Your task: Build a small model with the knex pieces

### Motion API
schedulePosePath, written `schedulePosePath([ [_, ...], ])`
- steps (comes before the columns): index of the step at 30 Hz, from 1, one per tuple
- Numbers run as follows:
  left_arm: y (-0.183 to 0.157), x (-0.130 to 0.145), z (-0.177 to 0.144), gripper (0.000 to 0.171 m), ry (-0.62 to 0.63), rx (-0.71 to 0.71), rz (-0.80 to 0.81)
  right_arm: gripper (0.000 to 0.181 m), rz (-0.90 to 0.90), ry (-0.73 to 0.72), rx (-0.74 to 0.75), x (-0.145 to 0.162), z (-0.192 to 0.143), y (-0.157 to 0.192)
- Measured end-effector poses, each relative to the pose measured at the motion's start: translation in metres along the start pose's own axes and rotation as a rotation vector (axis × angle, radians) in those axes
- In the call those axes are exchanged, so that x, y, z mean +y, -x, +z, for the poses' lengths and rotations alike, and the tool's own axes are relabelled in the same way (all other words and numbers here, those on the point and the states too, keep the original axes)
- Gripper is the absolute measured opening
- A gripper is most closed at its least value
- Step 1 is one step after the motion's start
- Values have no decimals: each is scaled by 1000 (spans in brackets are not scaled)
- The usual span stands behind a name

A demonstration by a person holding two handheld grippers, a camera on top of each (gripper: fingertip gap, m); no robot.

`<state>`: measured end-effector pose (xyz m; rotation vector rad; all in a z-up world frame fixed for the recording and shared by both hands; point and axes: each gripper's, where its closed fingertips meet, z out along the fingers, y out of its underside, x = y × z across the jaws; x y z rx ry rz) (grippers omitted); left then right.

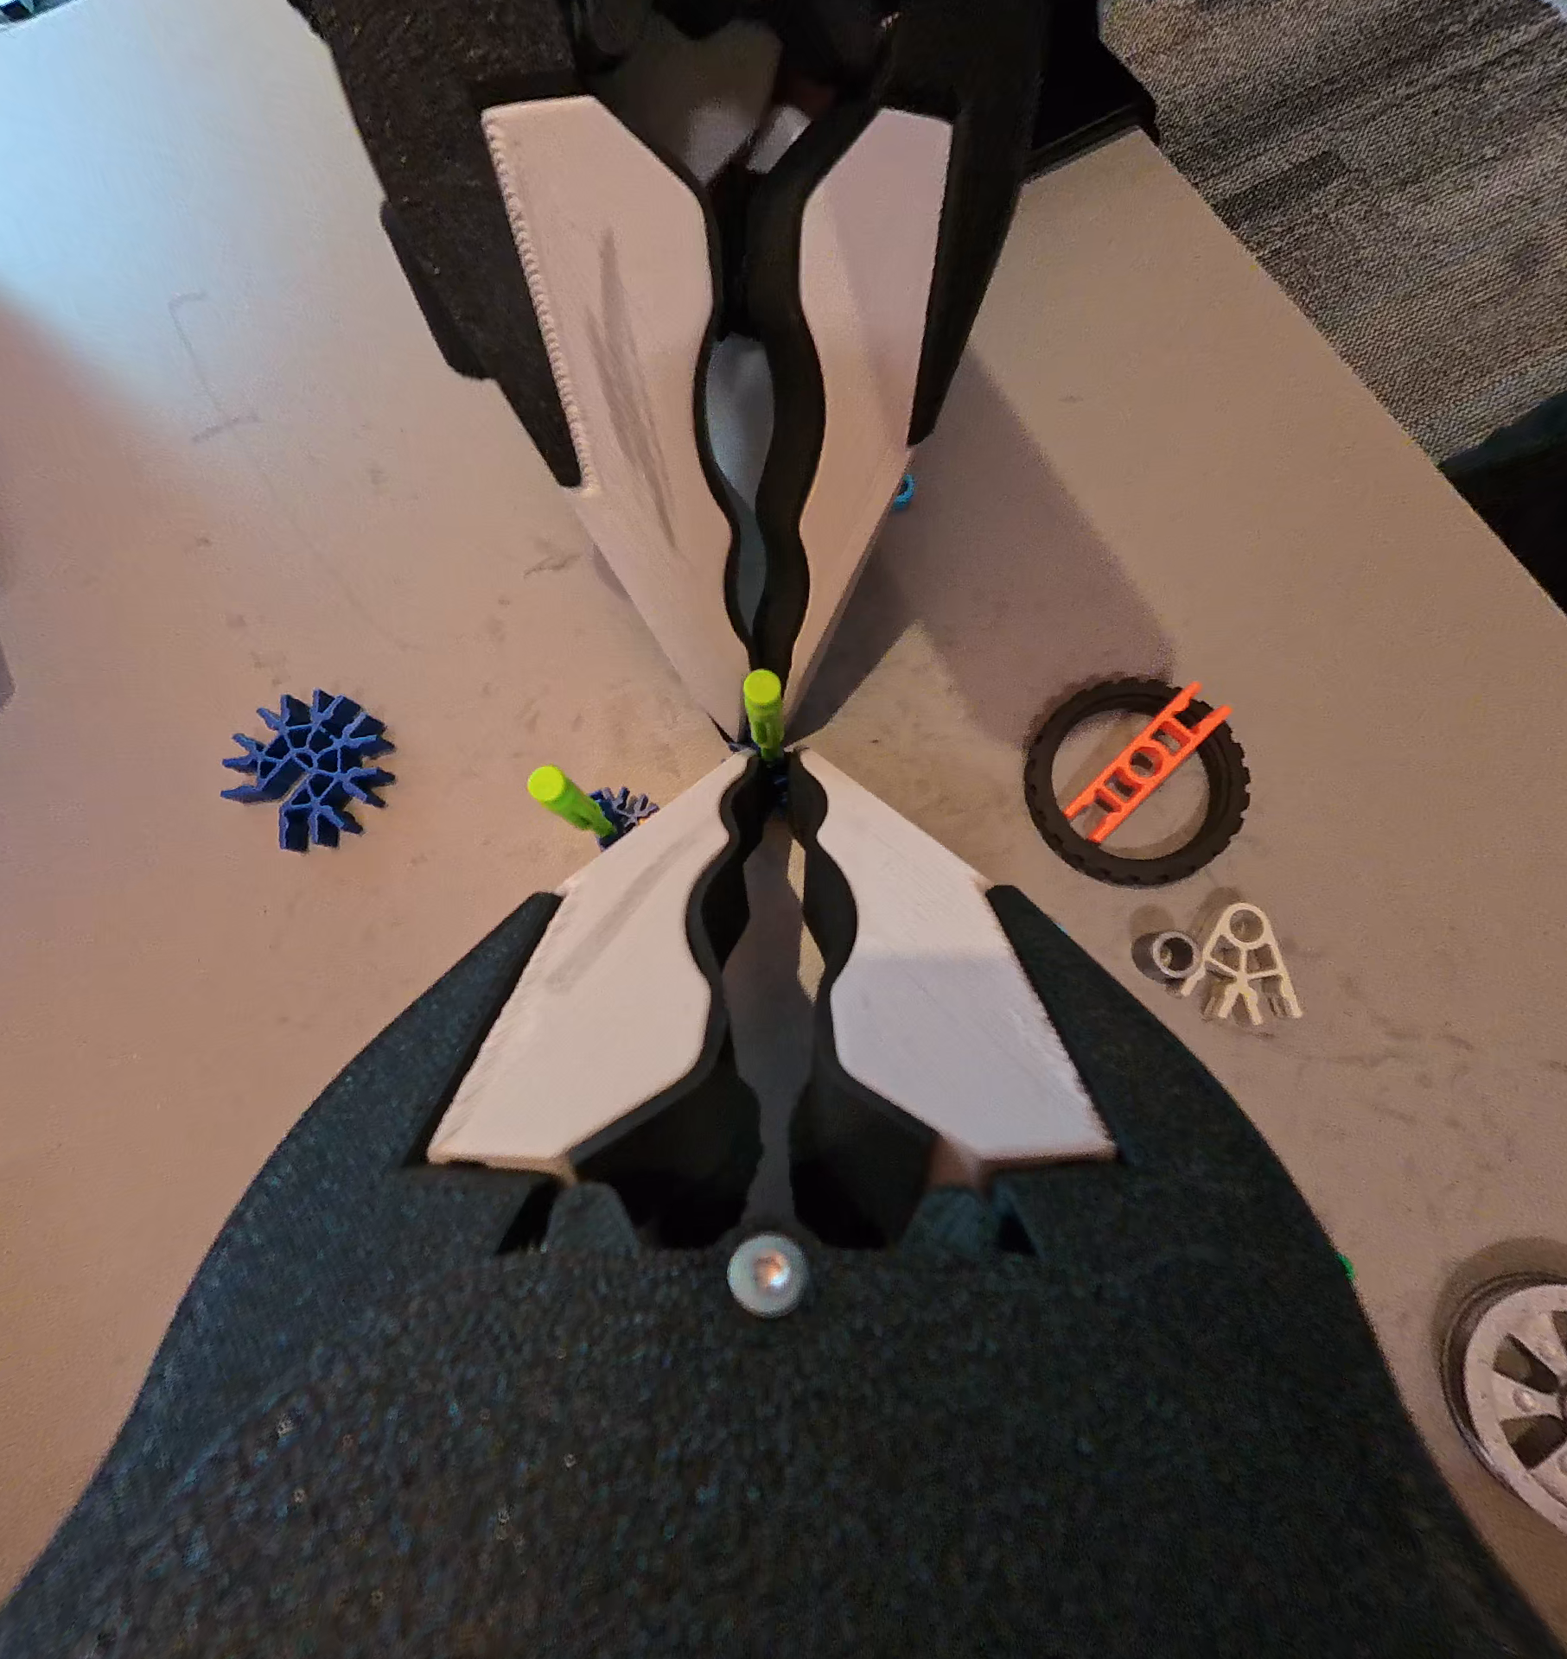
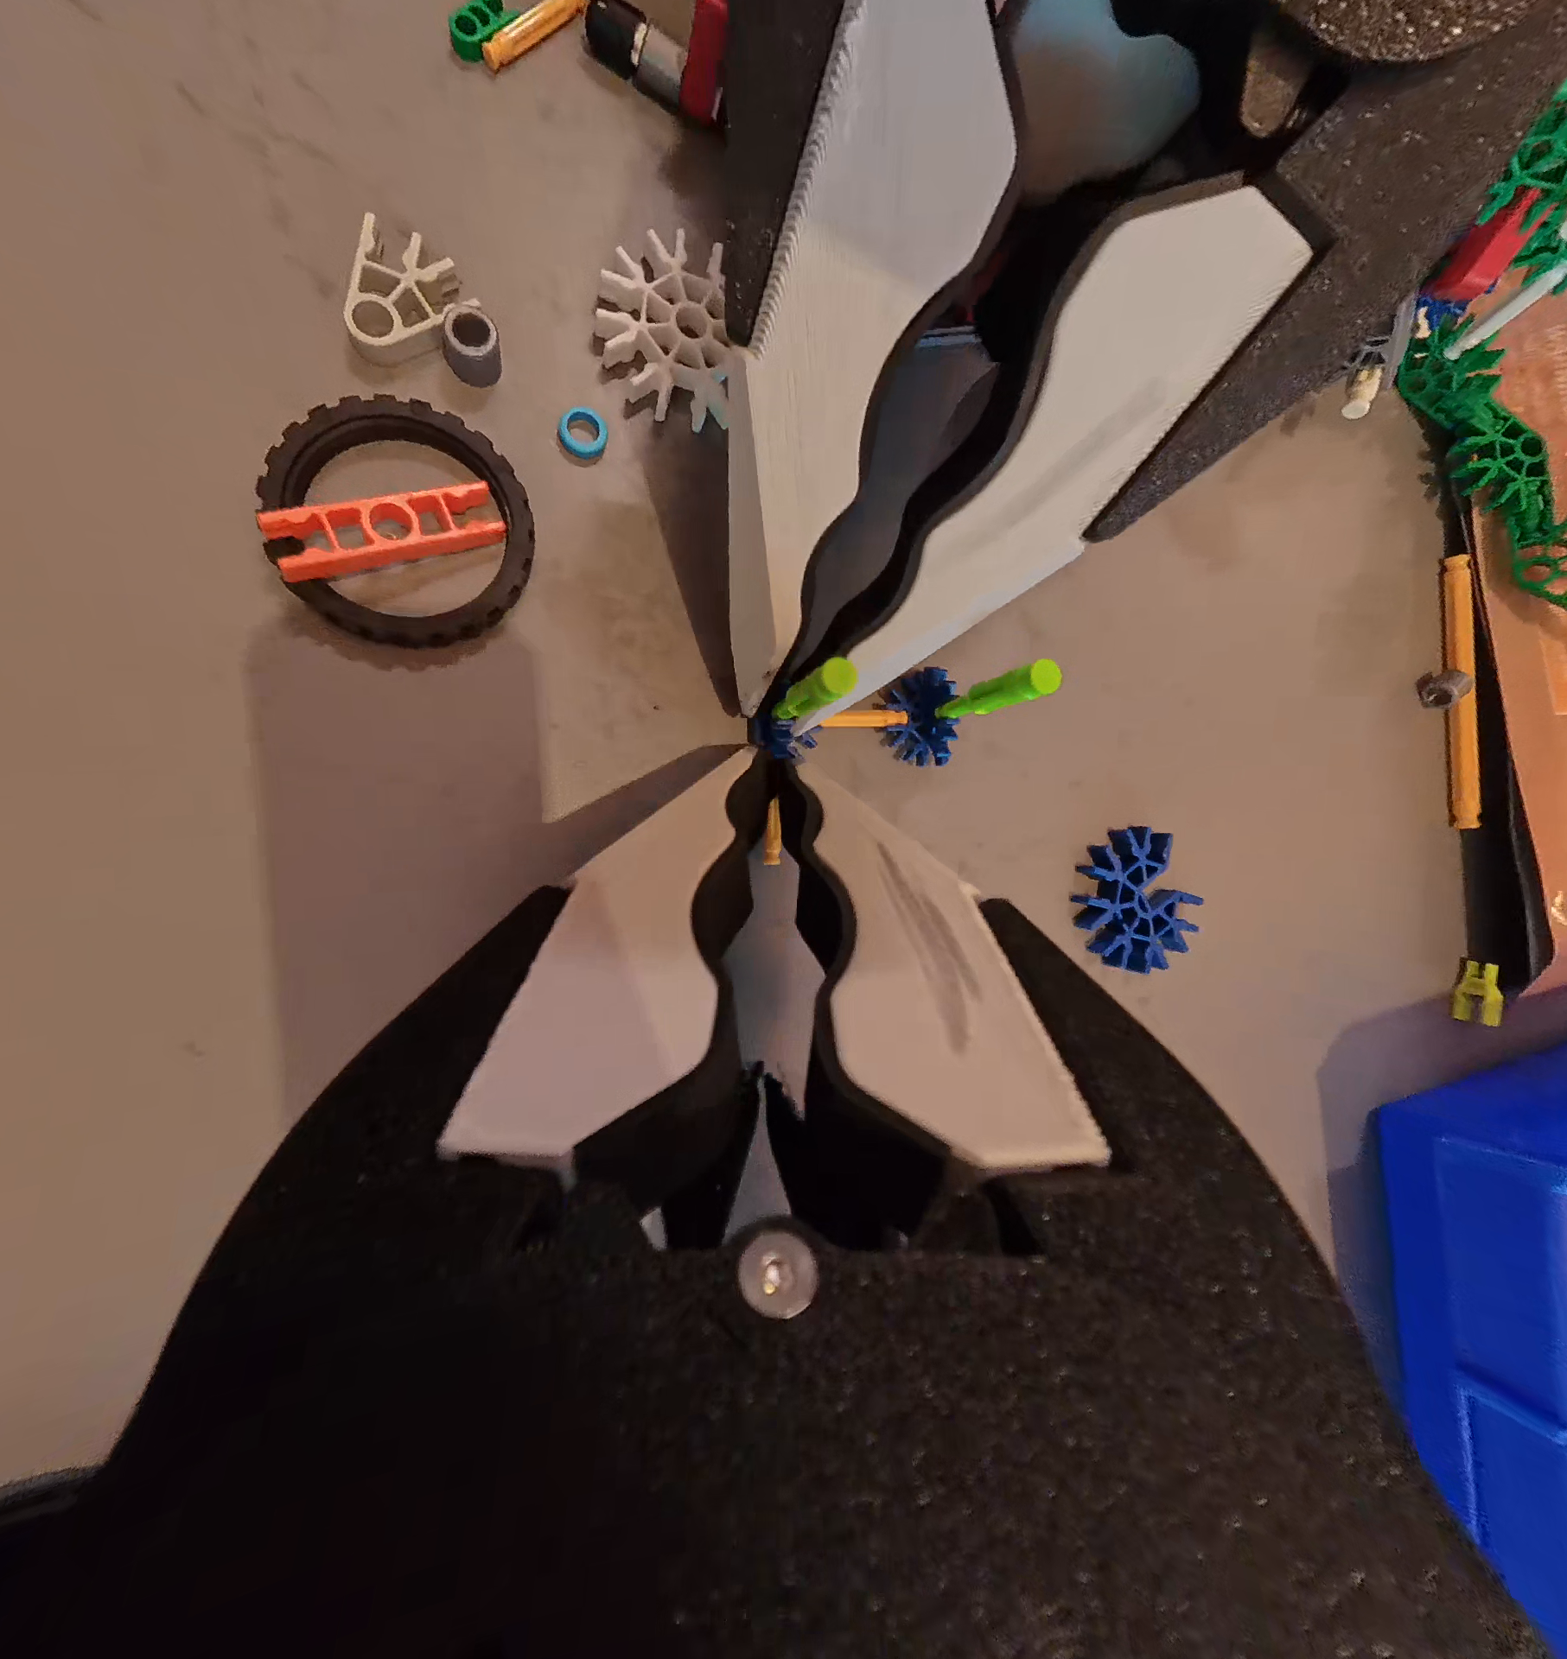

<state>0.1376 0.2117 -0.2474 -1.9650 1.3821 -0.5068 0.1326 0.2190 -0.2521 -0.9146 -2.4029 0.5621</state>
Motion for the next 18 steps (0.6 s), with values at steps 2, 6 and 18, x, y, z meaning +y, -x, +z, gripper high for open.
schedulePosePath([
  [2, 0, 0, 0, 0, 5, -5, 9, 0, -11, 15, 20, 0, 0, 0],
  [6, 0, 1, 0, 1, 10, -4, 14, 0, 27, 9, 38, 1, 0, 0],
  [18, -2, 3, -1, 2, 31, 14, 41, 3, 167, -41, 46, 7, -6, 6],
])
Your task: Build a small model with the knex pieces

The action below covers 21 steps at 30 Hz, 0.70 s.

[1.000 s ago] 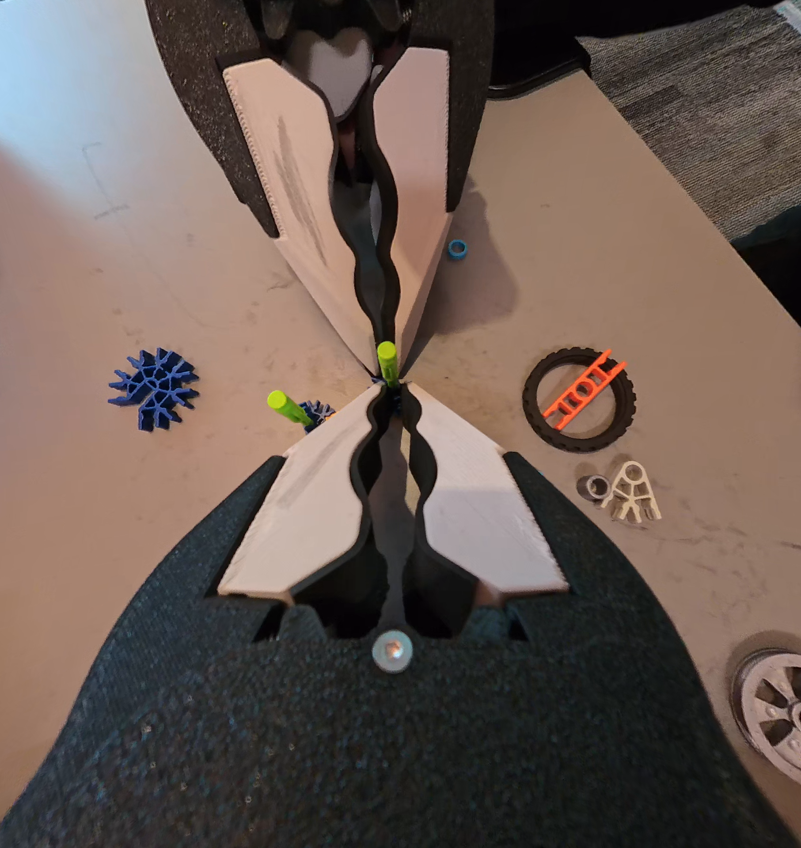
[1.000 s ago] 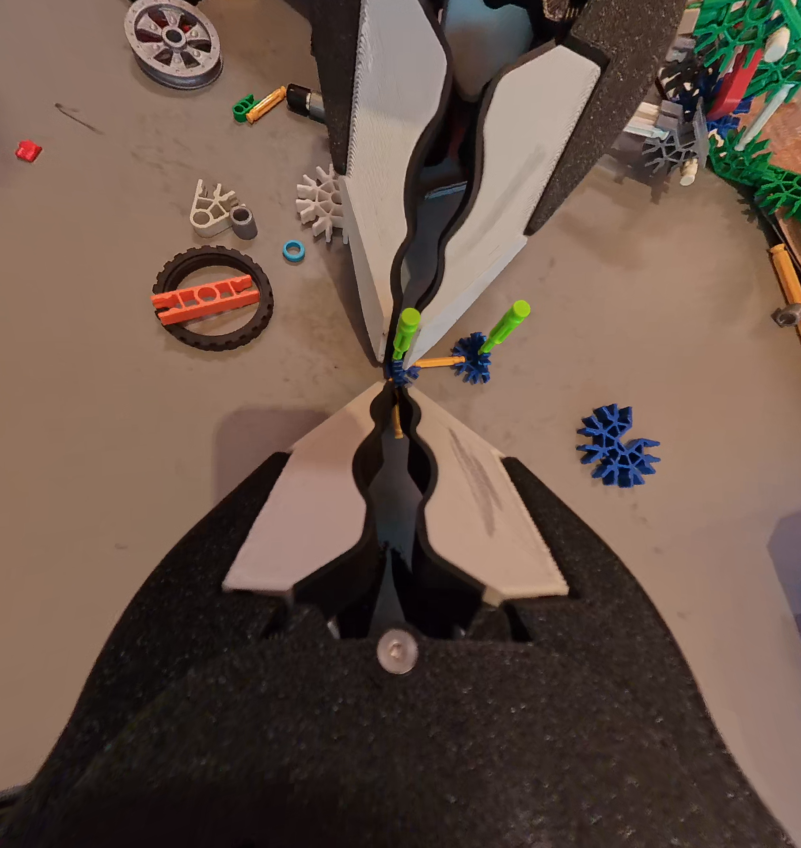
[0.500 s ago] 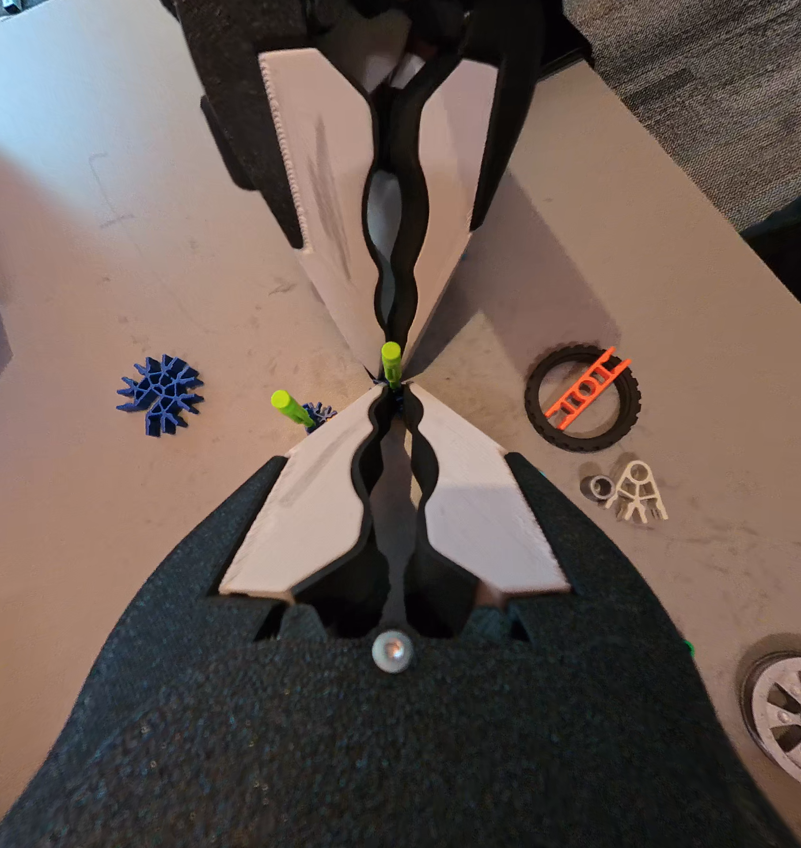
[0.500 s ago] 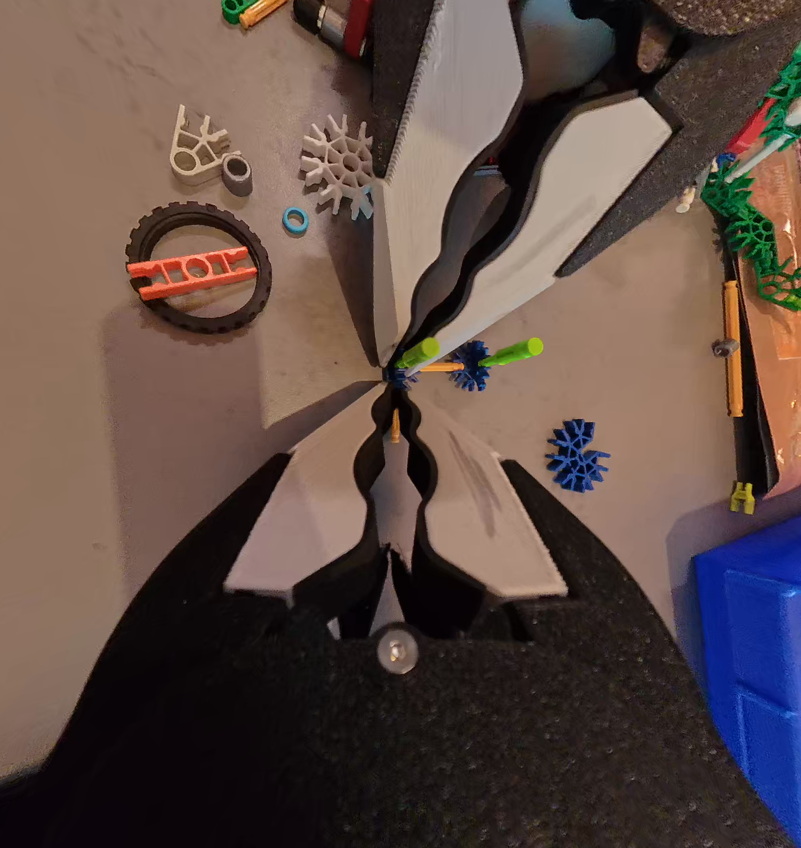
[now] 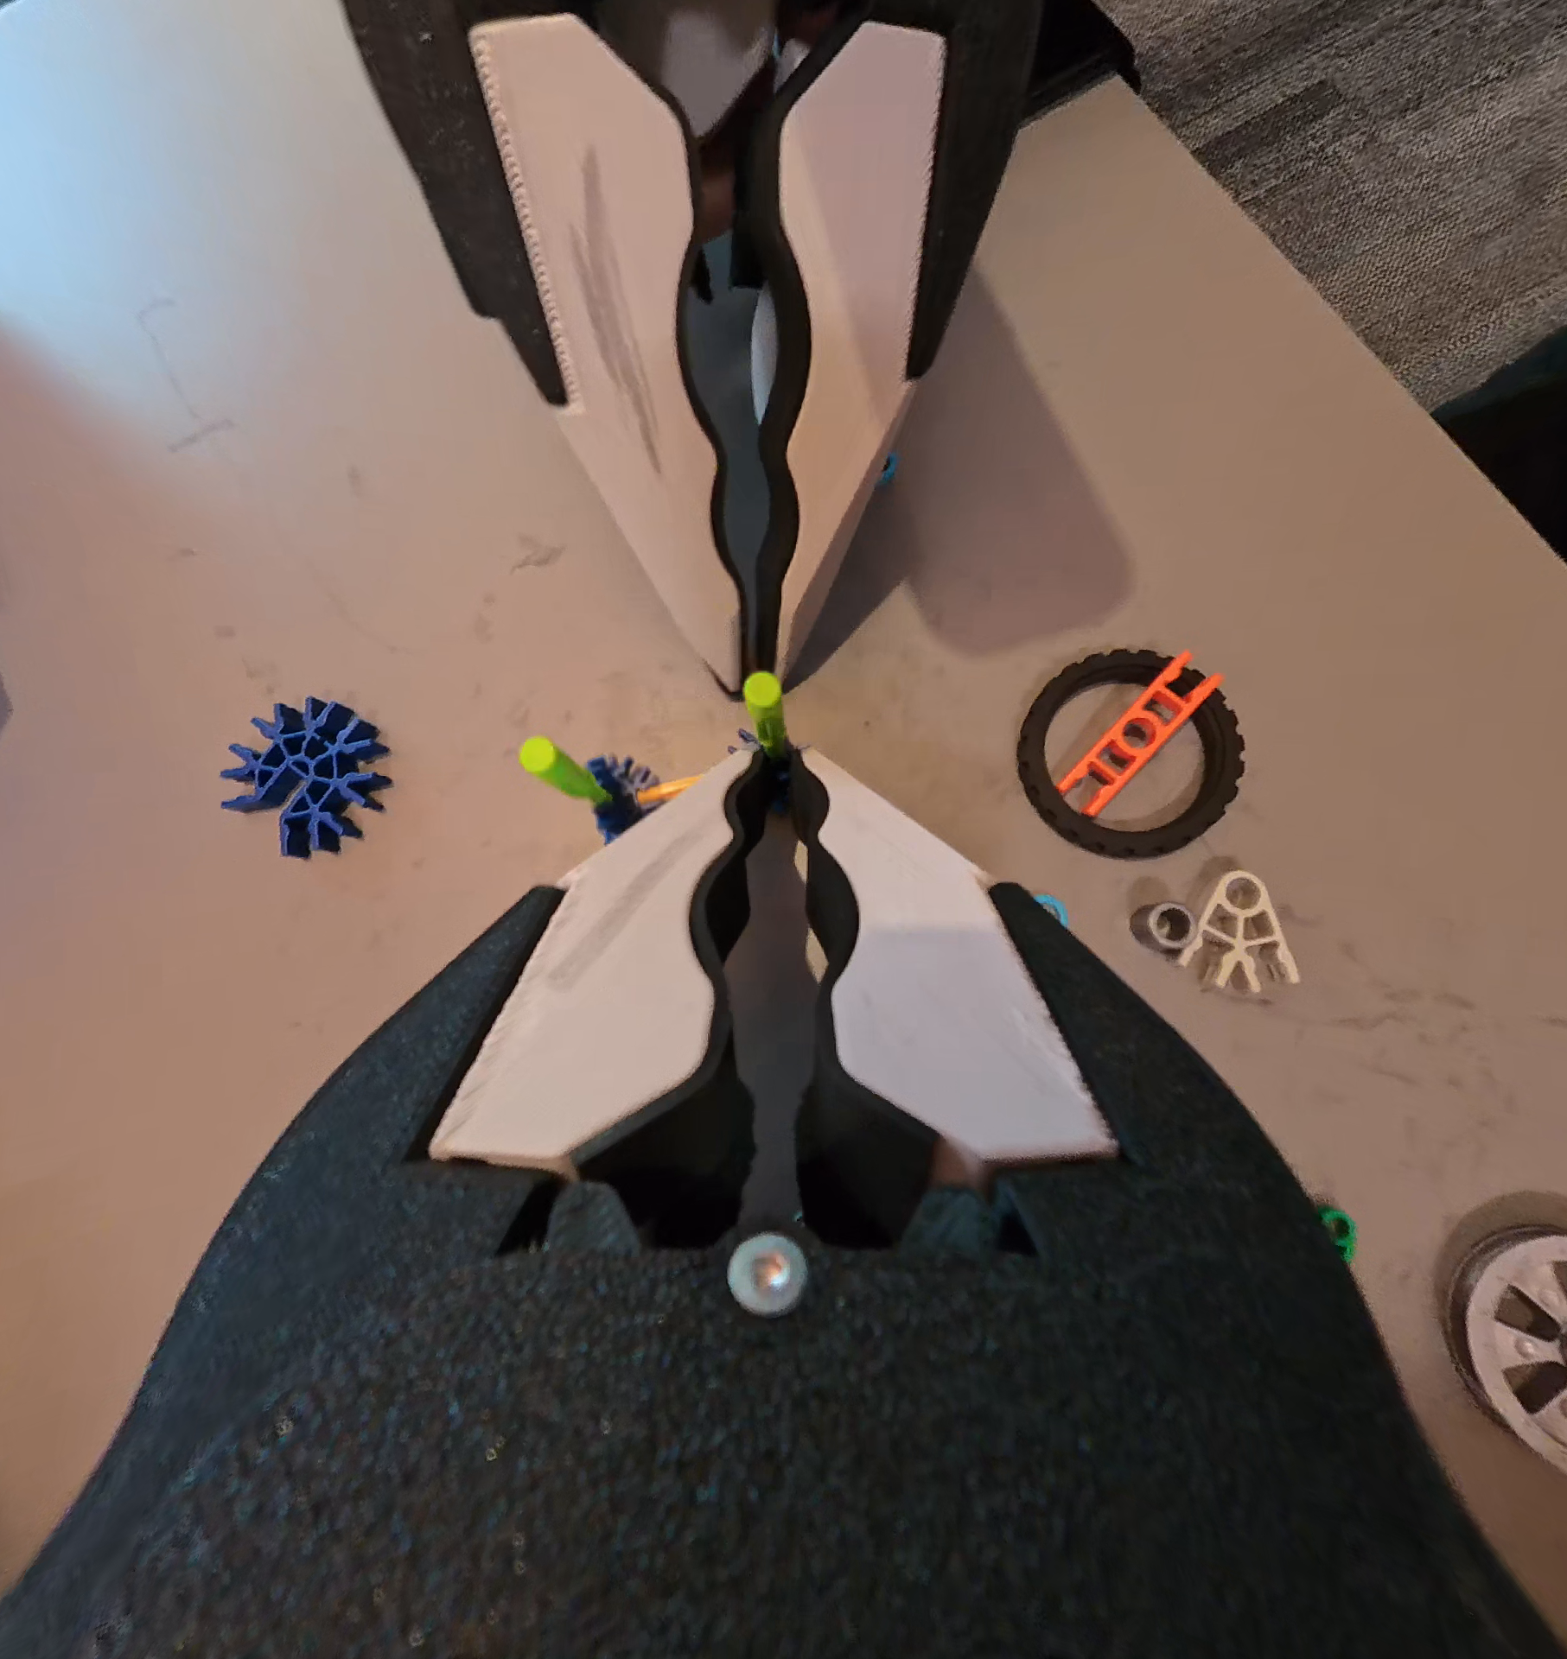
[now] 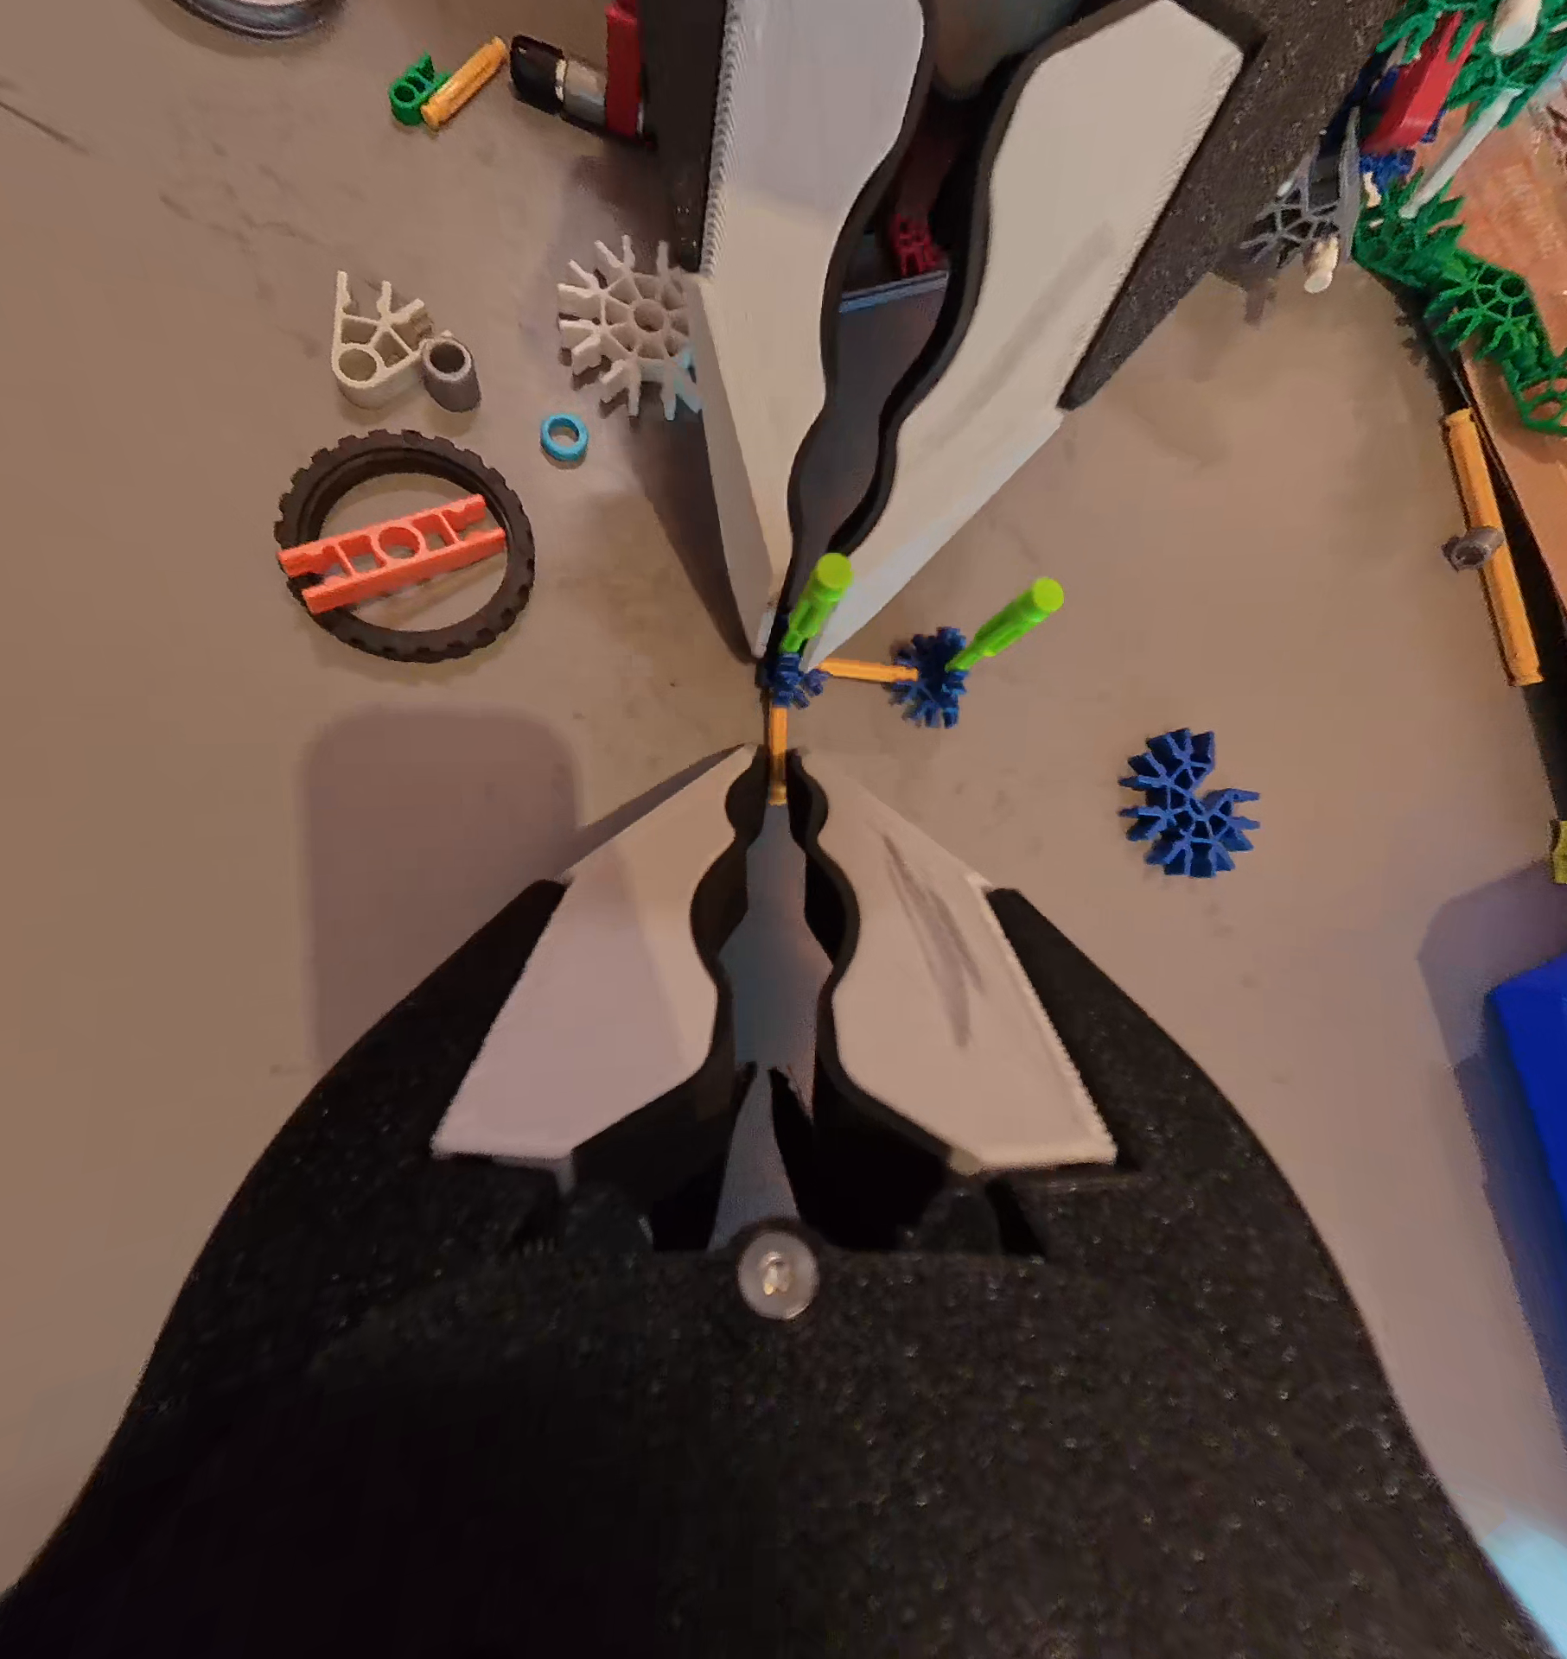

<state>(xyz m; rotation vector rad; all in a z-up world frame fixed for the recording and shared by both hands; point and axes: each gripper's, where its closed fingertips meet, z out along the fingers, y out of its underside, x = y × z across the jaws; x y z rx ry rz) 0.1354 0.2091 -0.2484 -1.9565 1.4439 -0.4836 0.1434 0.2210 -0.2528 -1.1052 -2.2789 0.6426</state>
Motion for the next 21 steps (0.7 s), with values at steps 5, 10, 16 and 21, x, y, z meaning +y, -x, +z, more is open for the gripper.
schedulePosePath([
  [5, 3, 5, -4, 7, 23, -37, 7, 7, 70, -17, 15, 2, -2, -3],
  [10, 8, 5, -13, 12, 29, -75, 0, 9, 113, -35, 37, 4, -3, -5],
  [16, 14, 15, -25, 13, 87, -169, -32, 7, 98, -36, 0, -7, 4, 6],
  [21, 16, 33, -44, 12, 151, -249, -78, 7, 126, -74, 31, -13, -5, 0],
])
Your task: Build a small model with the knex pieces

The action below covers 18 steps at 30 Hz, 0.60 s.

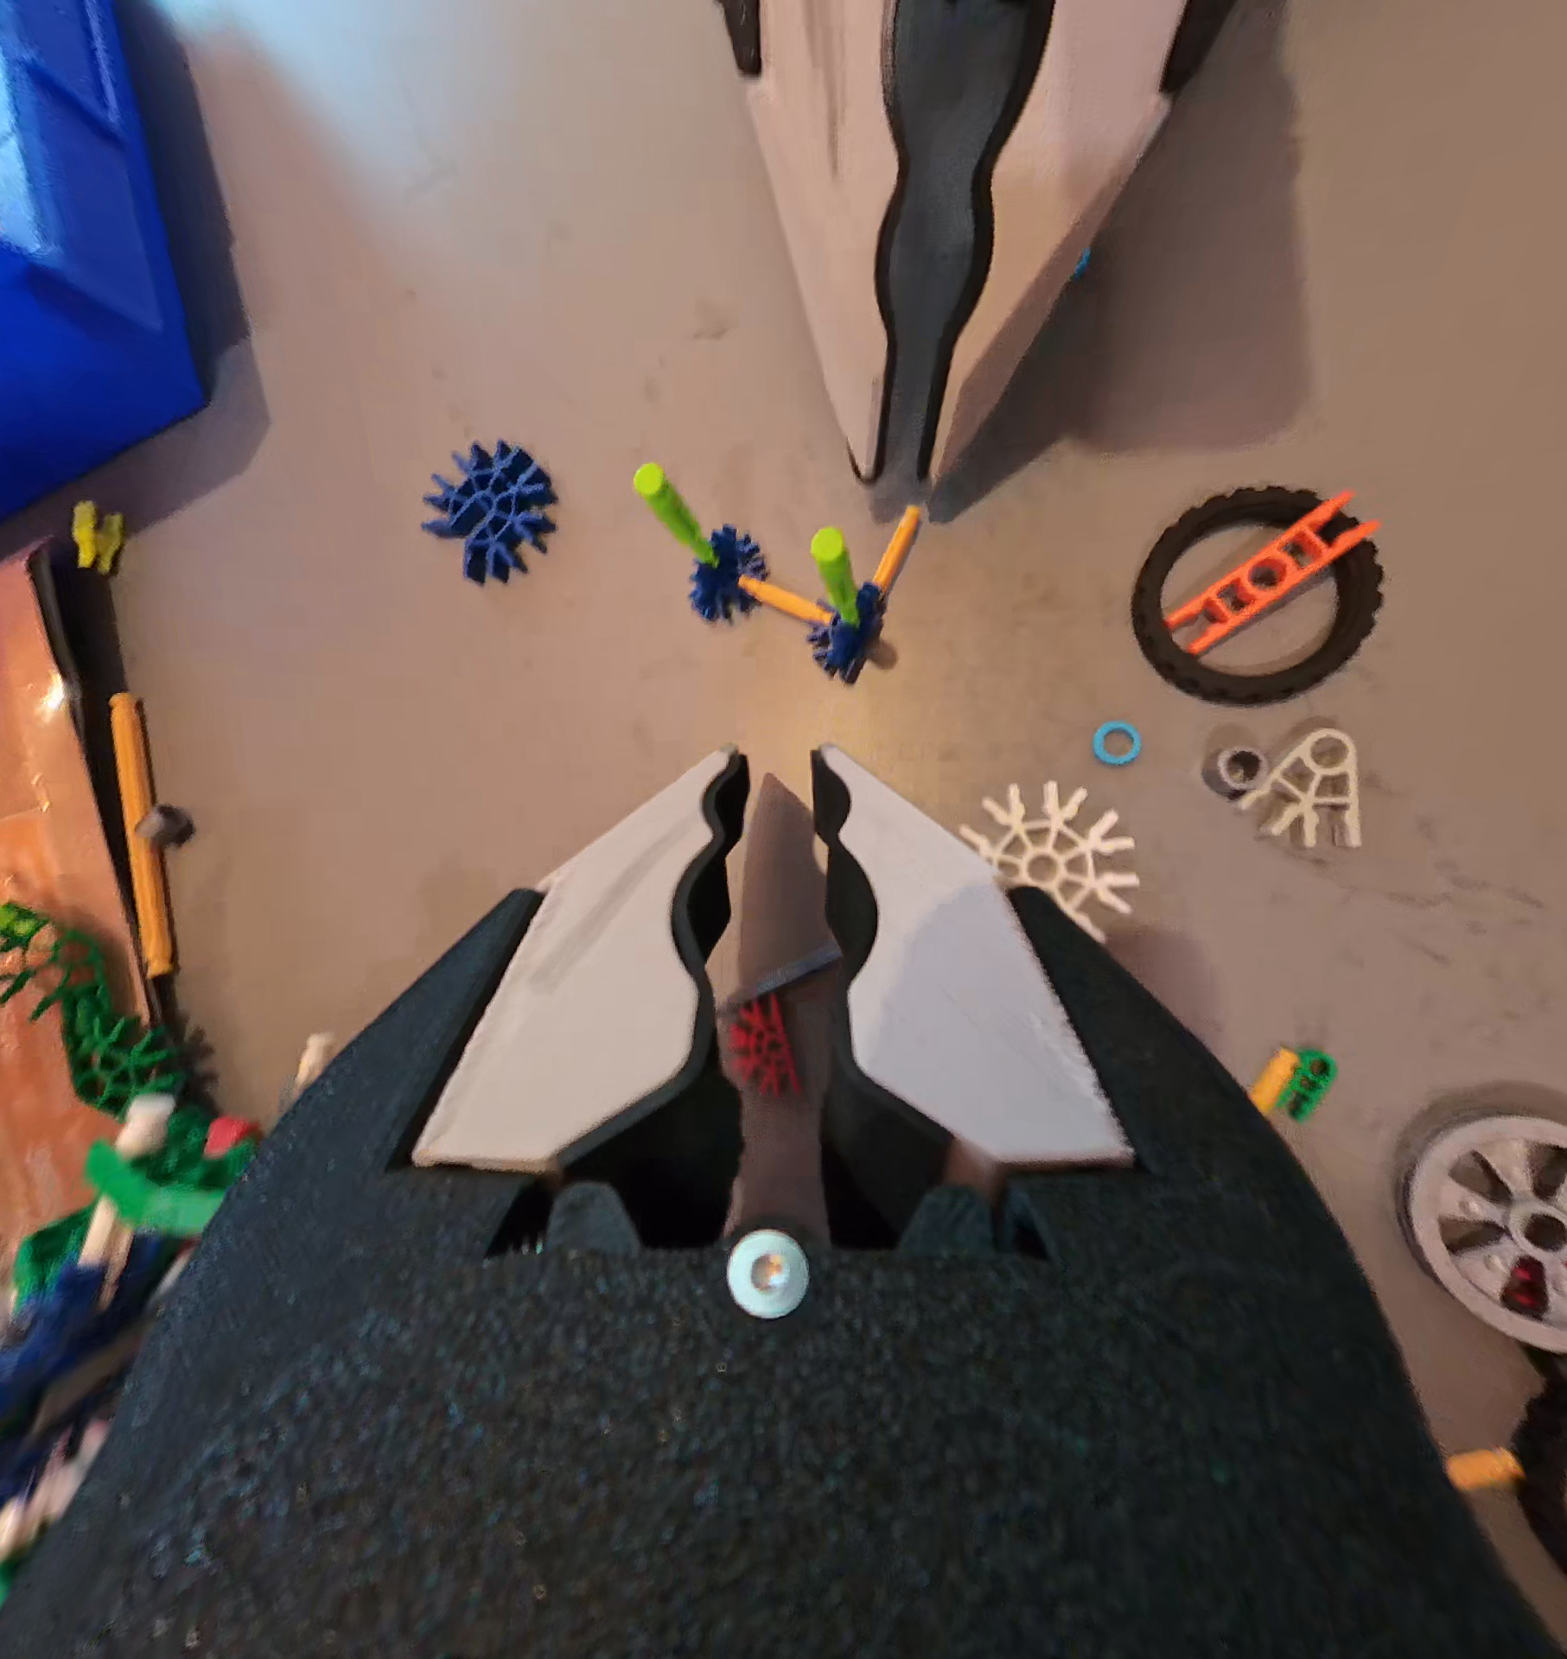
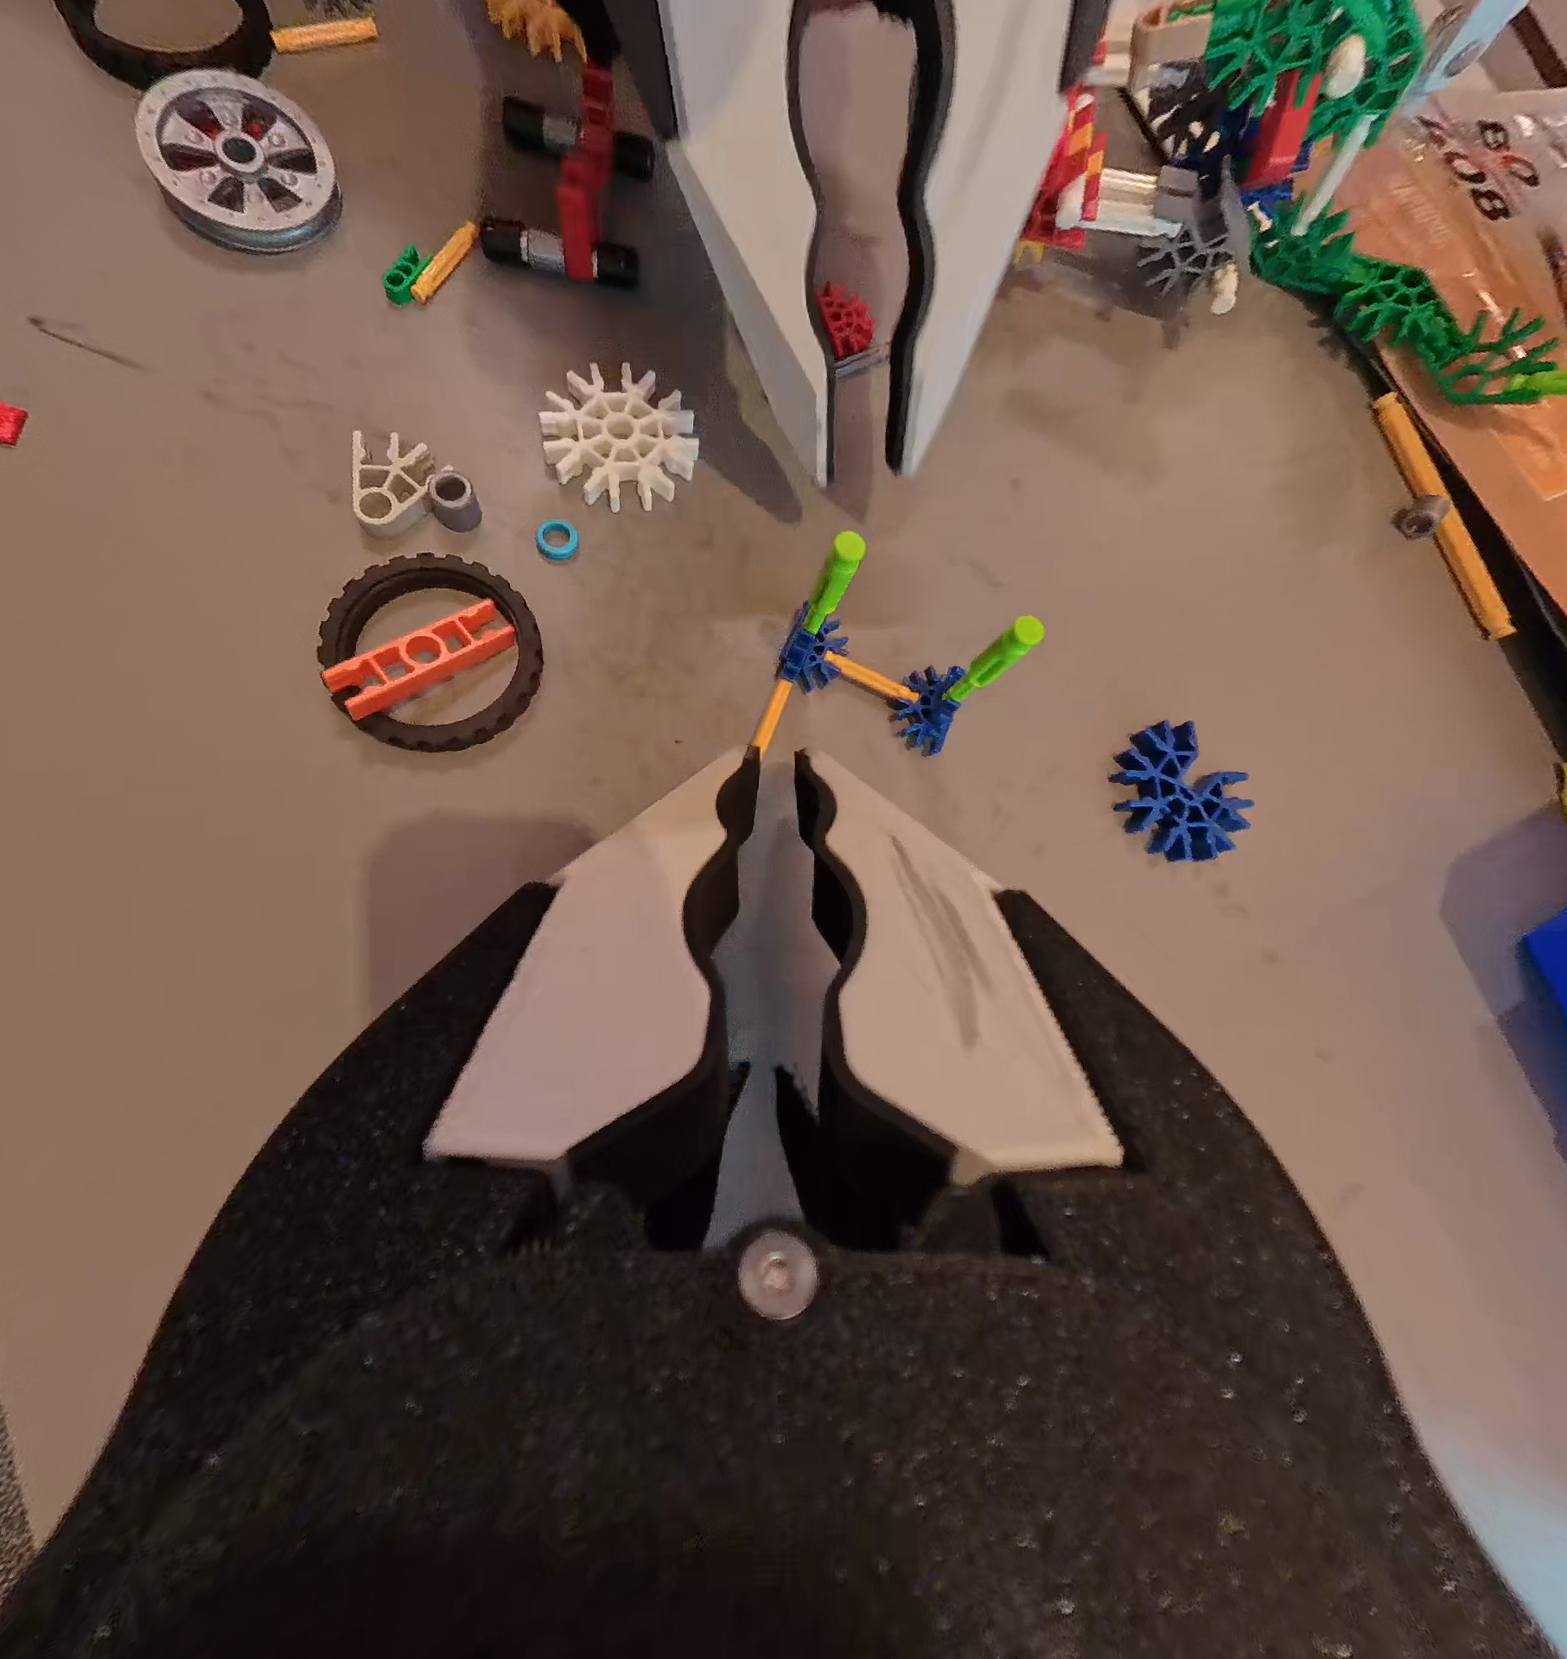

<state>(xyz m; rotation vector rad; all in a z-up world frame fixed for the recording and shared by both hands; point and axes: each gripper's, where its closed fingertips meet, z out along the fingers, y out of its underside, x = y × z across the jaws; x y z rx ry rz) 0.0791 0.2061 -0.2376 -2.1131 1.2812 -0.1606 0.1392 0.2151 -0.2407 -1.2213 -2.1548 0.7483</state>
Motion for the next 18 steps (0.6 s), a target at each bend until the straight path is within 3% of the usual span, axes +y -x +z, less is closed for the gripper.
schedulePosePath([
  [5, -8, 9, -40, 11, 26, -37, -25, 8, -27, -18, 13, -9, -8, 8],
  [9, -43, 17, -62, 8, 55, 25, -29, 9, -62, -43, 4, -18, -9, 21],
  [12, -72, 26, -60, 5, 112, 85, 12, 8, -72, -54, 3, -20, -7, 25],
  [18, -92, 44, -55, 2, 174, 113, 51, 9, -61, -67, 5, -20, -11, 27],
])
